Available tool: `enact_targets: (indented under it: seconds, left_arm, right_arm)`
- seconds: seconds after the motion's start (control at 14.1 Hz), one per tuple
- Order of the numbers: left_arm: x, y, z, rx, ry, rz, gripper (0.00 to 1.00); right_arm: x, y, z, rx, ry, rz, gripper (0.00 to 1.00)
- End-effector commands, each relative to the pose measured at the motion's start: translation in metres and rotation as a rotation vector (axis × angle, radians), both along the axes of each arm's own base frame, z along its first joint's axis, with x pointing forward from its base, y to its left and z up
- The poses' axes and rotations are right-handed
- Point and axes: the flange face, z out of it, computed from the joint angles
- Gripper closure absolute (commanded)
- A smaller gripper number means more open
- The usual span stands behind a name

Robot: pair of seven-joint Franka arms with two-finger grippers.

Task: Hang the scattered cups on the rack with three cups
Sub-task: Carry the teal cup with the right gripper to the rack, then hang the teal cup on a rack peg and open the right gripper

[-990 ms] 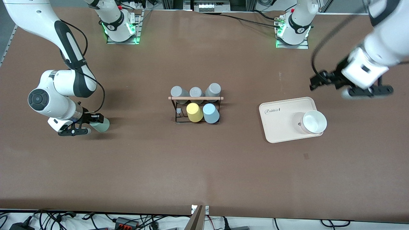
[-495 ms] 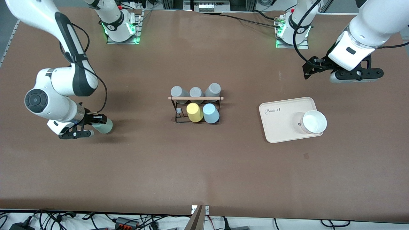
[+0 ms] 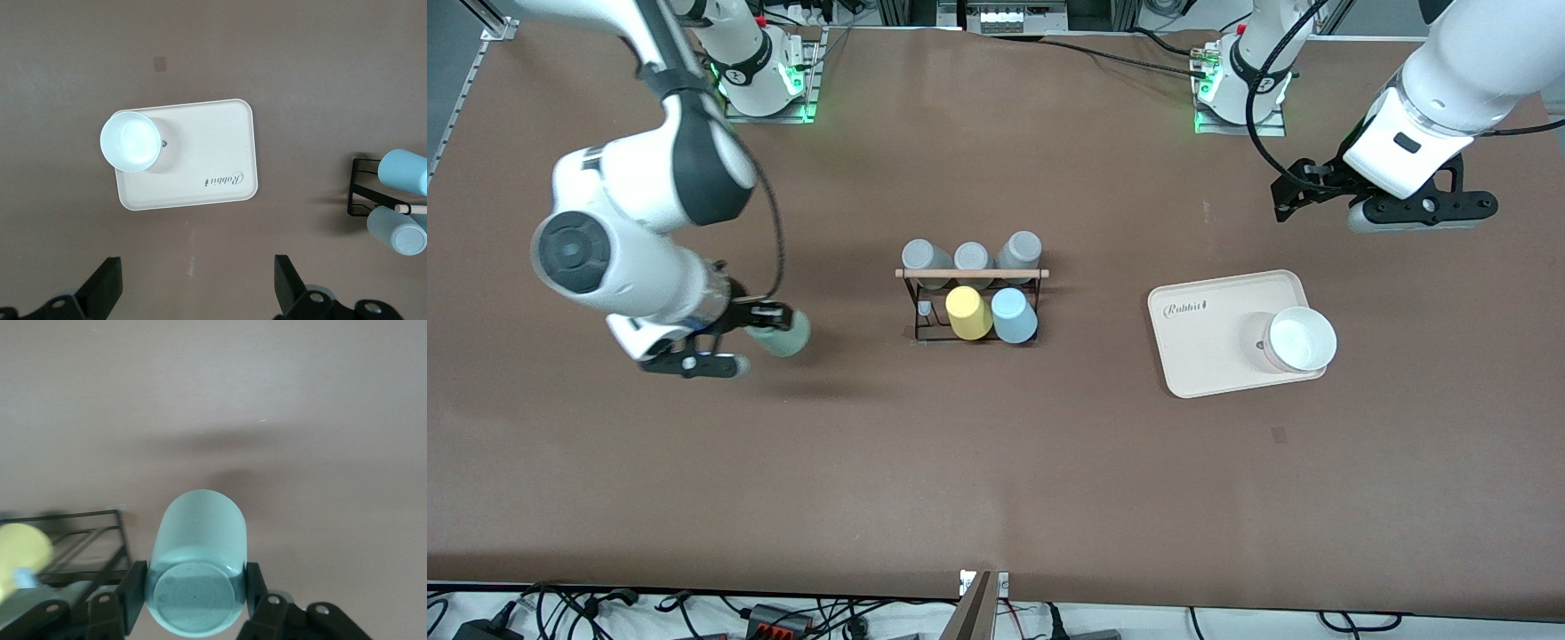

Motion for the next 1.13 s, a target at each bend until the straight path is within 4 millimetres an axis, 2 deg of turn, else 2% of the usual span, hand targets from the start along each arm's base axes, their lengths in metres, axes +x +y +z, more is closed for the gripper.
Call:
enact_targets:
  seconds: [0.0,0.14,0.35,0.49,0.78,1.06]
  left_arm:
    - [0.002,0.001,0.003,0.011,-0.008,-0.008,0.00]
    - [0.003,0.004,0.002,0.008,-0.006,-0.003,0.00]
    - [0.003,0.004,0.002,0.008,-0.006,-0.003,0.00]
    - [0.003,0.004,0.002,0.009,-0.008,-0.003,0.00]
    - [0.003,0.004,0.002,0.008,-0.008,-0.003,0.00]
    - [0.003,0.004,0.002,0.008,-0.008,-0.003,0.00]
  right_arm:
    - [0.002,0.055,0.002,0.000,-0.001,-0.100,0.76]
    - [-0.005,0.097,0.000,-0.005,-0.006,-0.144,0.76]
    - [-0.021,0.137,-0.004,-0.013,-0.008,-0.187,0.76]
    - [-0.031,0.154,-0.005,-0.019,-0.005,-0.216,0.76]
    - [-0.043,0.182,-0.022,-0.034,0.001,-0.242,0.76]
    - [-0.042,0.190,-0.042,-0.052,-0.027,-0.223,0.76]
